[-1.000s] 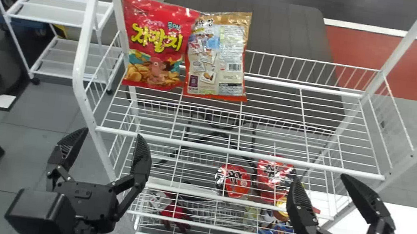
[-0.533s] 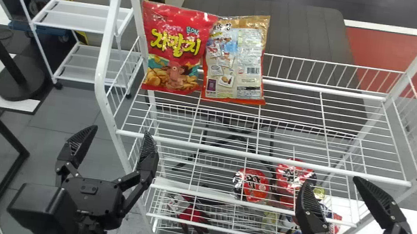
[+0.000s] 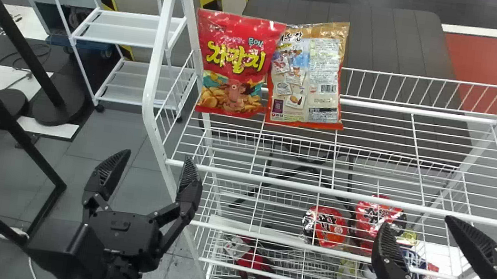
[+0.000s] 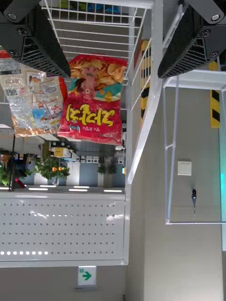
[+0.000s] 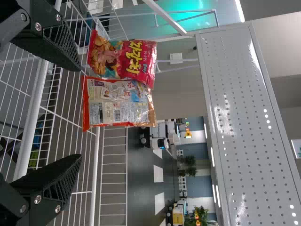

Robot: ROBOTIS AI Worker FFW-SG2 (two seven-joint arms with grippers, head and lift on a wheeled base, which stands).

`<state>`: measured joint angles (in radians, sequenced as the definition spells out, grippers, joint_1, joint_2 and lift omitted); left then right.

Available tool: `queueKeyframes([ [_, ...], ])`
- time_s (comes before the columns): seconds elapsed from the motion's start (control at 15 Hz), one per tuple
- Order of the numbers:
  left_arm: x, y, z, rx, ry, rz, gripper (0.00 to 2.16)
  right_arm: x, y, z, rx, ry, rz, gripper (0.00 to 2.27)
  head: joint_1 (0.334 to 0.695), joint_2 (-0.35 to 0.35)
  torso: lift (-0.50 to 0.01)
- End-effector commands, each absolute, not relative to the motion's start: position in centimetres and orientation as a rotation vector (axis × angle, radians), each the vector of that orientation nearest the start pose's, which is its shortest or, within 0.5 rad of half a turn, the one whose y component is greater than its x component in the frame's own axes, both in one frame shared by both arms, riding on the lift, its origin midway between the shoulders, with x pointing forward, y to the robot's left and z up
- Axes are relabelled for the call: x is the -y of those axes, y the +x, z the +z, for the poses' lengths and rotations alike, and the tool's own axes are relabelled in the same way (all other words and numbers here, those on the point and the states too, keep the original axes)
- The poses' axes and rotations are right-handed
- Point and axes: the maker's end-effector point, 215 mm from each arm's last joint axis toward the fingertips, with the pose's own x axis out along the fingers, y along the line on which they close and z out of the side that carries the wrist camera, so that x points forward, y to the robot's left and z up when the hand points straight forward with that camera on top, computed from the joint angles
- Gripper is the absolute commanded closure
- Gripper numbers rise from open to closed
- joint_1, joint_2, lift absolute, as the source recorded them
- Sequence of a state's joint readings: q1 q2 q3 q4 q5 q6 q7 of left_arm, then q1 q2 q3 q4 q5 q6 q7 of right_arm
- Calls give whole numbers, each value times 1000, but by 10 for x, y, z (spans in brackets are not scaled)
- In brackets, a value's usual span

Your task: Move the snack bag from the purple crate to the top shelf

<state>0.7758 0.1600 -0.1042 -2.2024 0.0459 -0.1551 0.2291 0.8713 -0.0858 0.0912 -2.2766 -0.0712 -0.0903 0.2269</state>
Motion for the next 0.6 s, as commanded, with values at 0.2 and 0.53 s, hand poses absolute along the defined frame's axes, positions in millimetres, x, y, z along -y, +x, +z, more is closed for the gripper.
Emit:
queueKeyframes([
  [0.2, -228, 362, -315, 9, -1, 44, 140, 135, 329, -324, -69, 92, 334, 188, 695, 152, 0],
  [0.53, -228, 361, -317, 3, -8, 42, 137, 138, 329, -323, -63, 90, 329, 188, 695, 153, 0],
])
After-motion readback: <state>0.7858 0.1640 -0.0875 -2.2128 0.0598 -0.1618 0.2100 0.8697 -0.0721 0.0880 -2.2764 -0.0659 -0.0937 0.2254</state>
